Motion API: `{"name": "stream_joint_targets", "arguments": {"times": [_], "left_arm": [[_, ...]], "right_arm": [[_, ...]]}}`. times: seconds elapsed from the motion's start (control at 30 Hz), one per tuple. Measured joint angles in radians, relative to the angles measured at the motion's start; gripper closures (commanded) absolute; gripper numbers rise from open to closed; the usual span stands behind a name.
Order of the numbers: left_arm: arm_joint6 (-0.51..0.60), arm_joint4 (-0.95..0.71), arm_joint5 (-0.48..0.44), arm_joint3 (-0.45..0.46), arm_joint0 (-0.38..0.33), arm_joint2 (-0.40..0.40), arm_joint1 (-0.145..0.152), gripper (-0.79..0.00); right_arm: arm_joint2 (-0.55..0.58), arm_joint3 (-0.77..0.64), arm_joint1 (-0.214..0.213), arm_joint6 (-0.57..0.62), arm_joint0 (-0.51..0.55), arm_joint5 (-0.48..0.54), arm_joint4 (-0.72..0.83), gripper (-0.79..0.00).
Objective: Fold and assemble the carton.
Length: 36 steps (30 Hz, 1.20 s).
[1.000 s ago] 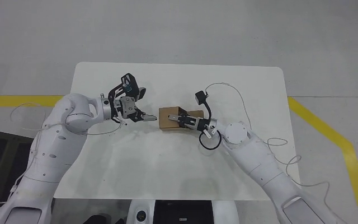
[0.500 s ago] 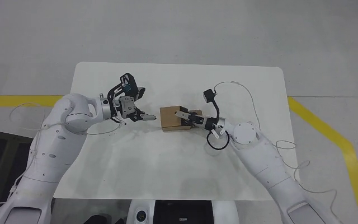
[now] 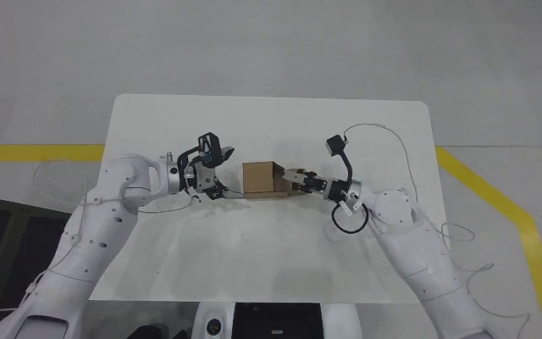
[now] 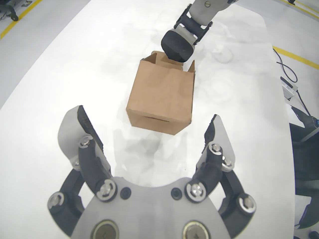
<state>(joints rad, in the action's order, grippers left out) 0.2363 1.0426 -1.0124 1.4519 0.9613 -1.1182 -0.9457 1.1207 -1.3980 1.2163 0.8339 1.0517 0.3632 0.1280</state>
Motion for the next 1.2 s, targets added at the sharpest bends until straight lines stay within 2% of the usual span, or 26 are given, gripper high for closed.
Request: {"name": "stream_joint_targets", "arguments": {"times": [0.03, 0.07, 0.1, 0.2, 0.4, 0.63, 0.83, 1.2], "left_arm": [[-0.040, 0.031, 0.000, -0.001, 0.000, 0.008, 0.003, -0.785], [-0.070, 0.055, 0.000, -0.001, 0.001, 0.015, 0.005, -0.785], [-0.100, 0.079, 0.000, -0.001, 0.001, 0.021, 0.008, -0.785], [-0.200, 0.178, 0.000, 0.000, 0.002, 0.042, 0.016, -0.785], [-0.374, 0.324, 0.000, -0.055, 0.004, 0.071, 0.021, -0.785], [-0.396, 0.318, 0.035, -0.109, -0.025, 0.109, 0.003, -0.785], [-0.376, 0.283, 0.053, -0.146, -0.057, 0.159, -0.020, -0.785], [-0.329, 0.207, 0.051, -0.206, -0.124, 0.229, -0.060, -0.785]], "right_arm": [[0.015, -0.015, -0.005, 0.007, 0.006, -0.001, -0.010, -0.785], [0.026, -0.026, -0.008, 0.013, 0.011, -0.002, -0.019, -0.742], [0.036, -0.037, -0.012, 0.019, 0.015, -0.003, -0.028, -0.526], [0.069, -0.078, -0.024, 0.050, 0.029, -0.007, -0.058, 0.000], [0.114, -0.153, -0.047, 0.149, 0.064, -0.034, -0.119, 0.000], [0.098, -0.184, -0.062, 0.250, 0.087, -0.086, -0.190, 0.000], [0.035, -0.156, -0.055, 0.198, 0.081, -0.111, -0.227, 0.000], [-0.065, -0.034, -0.024, 0.007, -0.010, -0.114, -0.265, 0.000]]}}
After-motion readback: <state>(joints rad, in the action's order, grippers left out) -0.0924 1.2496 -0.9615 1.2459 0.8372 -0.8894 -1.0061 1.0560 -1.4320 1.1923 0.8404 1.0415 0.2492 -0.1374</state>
